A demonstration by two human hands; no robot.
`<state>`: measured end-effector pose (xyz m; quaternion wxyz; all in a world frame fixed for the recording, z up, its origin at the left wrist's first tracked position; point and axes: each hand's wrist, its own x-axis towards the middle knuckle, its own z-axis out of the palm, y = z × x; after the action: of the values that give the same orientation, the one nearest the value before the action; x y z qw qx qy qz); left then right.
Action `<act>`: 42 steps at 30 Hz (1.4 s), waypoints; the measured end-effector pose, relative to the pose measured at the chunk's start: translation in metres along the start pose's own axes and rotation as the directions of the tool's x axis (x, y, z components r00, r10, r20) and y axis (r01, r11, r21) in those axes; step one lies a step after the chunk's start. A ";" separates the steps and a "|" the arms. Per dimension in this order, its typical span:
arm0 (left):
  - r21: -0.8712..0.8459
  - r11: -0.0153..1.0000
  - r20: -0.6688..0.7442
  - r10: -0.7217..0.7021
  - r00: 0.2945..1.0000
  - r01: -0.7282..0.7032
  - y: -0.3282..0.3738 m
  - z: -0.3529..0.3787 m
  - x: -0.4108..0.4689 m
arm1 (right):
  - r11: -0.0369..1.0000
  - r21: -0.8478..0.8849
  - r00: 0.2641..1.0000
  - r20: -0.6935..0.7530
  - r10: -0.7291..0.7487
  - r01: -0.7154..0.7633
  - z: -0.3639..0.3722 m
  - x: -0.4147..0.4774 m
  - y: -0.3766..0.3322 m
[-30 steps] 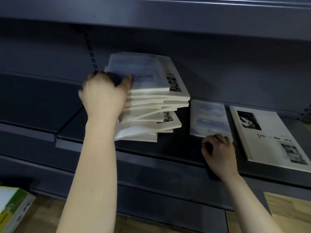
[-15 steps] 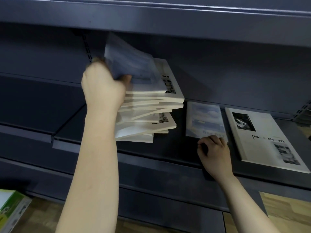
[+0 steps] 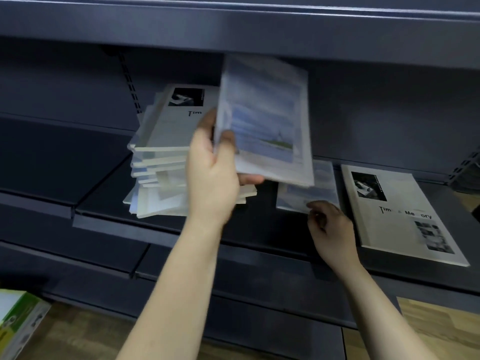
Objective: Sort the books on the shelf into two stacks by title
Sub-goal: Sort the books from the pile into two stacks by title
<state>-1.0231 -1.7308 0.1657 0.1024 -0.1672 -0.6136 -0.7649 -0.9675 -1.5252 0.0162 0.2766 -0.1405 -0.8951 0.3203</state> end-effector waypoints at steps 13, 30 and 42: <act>-0.103 0.951 0.199 -0.269 0.942 0.293 -0.087 0.085 -0.061 | 0.506 0.704 0.840 0.248 0.483 -0.499 -0.081 0.009 0.005; 0.910 0.330 0.313 -0.152 0.937 -0.250 -0.167 0.029 -0.039 | 0.961 -0.068 0.956 0.102 0.275 -0.269 -0.049 0.013 0.019; 0.908 0.347 0.300 -0.144 0.943 -0.236 -0.169 0.027 -0.039 | 0.909 -0.404 0.984 0.092 0.154 -0.105 -0.025 0.017 0.033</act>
<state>-1.0445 -1.6680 0.0032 0.0974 -0.2206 -0.9419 -0.2337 -0.9640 -1.4812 0.0174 0.1652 -0.2329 -0.9453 0.1575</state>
